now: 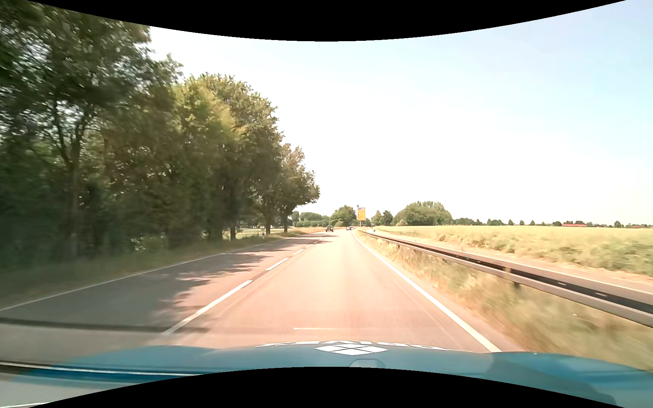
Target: Follow the waypoints while adhering to traffic rules and regulations
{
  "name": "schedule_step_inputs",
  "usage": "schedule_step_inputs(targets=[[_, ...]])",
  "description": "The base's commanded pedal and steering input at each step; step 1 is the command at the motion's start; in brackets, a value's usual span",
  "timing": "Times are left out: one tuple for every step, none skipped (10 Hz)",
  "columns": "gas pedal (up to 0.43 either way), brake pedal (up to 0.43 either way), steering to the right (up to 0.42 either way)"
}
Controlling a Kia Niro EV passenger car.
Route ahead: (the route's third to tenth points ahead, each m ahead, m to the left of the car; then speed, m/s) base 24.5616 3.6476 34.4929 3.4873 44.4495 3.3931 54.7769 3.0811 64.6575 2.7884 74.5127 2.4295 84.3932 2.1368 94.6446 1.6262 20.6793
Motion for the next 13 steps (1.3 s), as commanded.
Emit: schedule_step_inputs(targets=[[0.138,0.000,0.002],[0.138,0.000,0.002],[0.138,0.000,0.002],[0.138,0.000,0.002],[0.138,0.000,0.002],[0.138,0.000,0.002],[0.138,0.000,0.002],[0.138,0.000,0.002],[0.138,0.000,0.002],[0.138,0.000,0.002],[0.138,0.000,0.002],[0.138,0.000,0.002],[0.138,0.000,0.002]])
